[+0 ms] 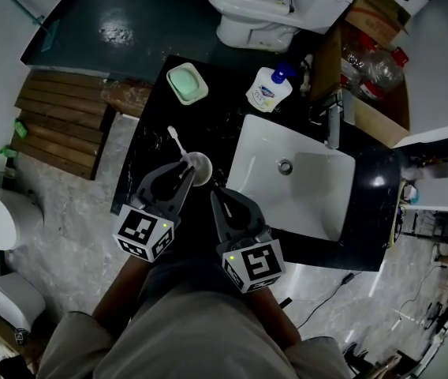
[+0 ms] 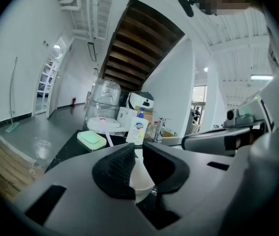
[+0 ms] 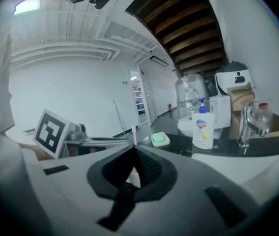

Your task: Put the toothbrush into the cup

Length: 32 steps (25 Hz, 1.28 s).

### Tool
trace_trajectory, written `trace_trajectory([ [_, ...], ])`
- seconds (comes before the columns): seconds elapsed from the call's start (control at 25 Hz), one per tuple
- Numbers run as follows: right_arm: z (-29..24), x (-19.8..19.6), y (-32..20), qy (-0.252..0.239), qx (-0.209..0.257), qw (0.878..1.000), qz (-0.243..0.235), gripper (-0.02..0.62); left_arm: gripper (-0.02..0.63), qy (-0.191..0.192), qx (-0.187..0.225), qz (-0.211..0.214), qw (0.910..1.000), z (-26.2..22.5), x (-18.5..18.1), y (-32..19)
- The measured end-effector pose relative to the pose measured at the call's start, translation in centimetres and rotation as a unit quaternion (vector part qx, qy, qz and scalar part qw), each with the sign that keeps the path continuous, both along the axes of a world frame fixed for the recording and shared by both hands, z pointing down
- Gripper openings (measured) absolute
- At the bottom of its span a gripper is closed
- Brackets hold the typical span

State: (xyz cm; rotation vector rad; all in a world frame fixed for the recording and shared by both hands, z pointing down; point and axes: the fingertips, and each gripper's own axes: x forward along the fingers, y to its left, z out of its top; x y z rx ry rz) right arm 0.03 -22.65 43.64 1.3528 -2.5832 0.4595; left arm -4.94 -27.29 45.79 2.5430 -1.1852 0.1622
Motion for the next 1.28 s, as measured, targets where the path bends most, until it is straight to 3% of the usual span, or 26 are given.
trace_trajectory([
  [0.16,-0.4,0.0,0.8,0.001,0.01,1.0,-0.009,0.005,0.011,0.013,0.005,-0.001,0.9999,-0.6,0.2,1.2],
  [0.52,-1.6,0.9,2.5,0.0,0.031,1.0,0.002,0.005,0.009,0.037,0.019,0.002,0.9991,-2.3,0.8,4.1],
  [1.28,-2.0,2.9,5.4,-0.004,0.043,0.999,0.0,0.005,0.009,0.047,0.027,-0.003,0.9986,-3.6,1.7,7.8],
])
